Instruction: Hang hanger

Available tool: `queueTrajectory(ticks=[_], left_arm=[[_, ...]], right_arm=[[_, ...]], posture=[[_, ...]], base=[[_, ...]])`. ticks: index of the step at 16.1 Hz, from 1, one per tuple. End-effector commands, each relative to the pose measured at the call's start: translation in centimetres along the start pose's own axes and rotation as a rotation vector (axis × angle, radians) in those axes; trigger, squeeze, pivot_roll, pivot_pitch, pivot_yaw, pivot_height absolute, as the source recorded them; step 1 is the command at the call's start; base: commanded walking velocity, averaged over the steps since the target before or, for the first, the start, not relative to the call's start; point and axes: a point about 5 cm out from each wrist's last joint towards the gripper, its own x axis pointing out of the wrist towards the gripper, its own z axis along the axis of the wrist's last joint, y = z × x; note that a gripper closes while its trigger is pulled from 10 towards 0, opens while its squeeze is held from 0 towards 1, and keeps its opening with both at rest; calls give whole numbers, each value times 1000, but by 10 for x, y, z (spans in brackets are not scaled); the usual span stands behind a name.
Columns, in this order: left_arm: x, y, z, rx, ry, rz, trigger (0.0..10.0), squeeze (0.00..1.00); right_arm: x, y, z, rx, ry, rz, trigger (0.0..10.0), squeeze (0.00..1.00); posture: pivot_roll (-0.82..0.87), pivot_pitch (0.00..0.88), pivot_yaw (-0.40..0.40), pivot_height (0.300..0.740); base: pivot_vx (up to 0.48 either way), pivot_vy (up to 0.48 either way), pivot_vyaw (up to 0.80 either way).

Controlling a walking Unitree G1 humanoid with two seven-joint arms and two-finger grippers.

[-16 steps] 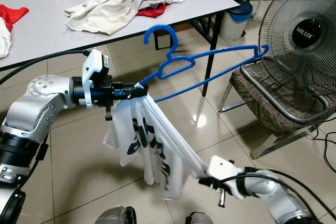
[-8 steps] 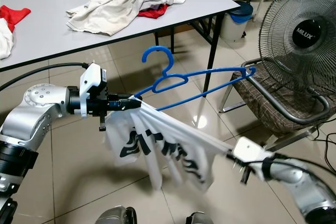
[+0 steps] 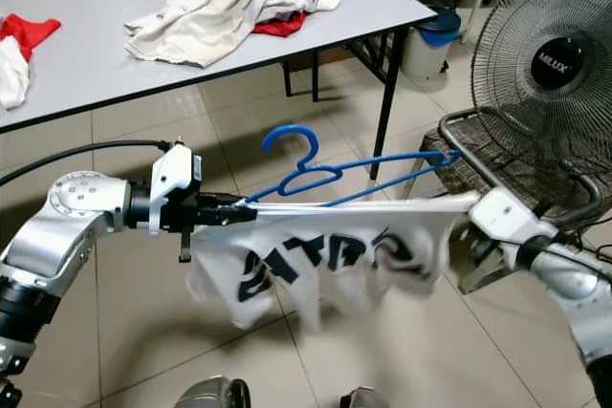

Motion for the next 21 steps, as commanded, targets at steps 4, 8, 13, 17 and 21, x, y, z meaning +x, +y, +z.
queueTrajectory(ticks=[4, 8, 13, 17, 21], left_arm=[[-11, -1, -21, 5, 147, 21, 0, 0], [-7, -2, -29, 3, 211, 29, 0, 0], [0, -4, -37, 10, 284, 16, 0, 0], [4, -6, -43, 10, 336, -3, 0, 0], [21, -6, -42, 2, 365, -36, 0, 0]], right_arm=[[-10, -40, 1, 29, 52, -193, 0, 0], [-4, -42, 20, 29, 3, -167, 0, 0], [2, -33, 29, 32, -11, -83, 0, 0], [6, -30, 34, 32, -10, -37, 0, 0], [21, -2, 66, 13, -102, 123, 0, 0]], posture=[[4, 18, 91, 740], [5, 25, 92, 740], [9, 28, 90, 740], [10, 25, 92, 740], [6, 19, 94, 740]], base=[[0, 0, 0], [0, 0, 0], [0, 0, 0], [0, 0, 0], [0, 0, 0]])
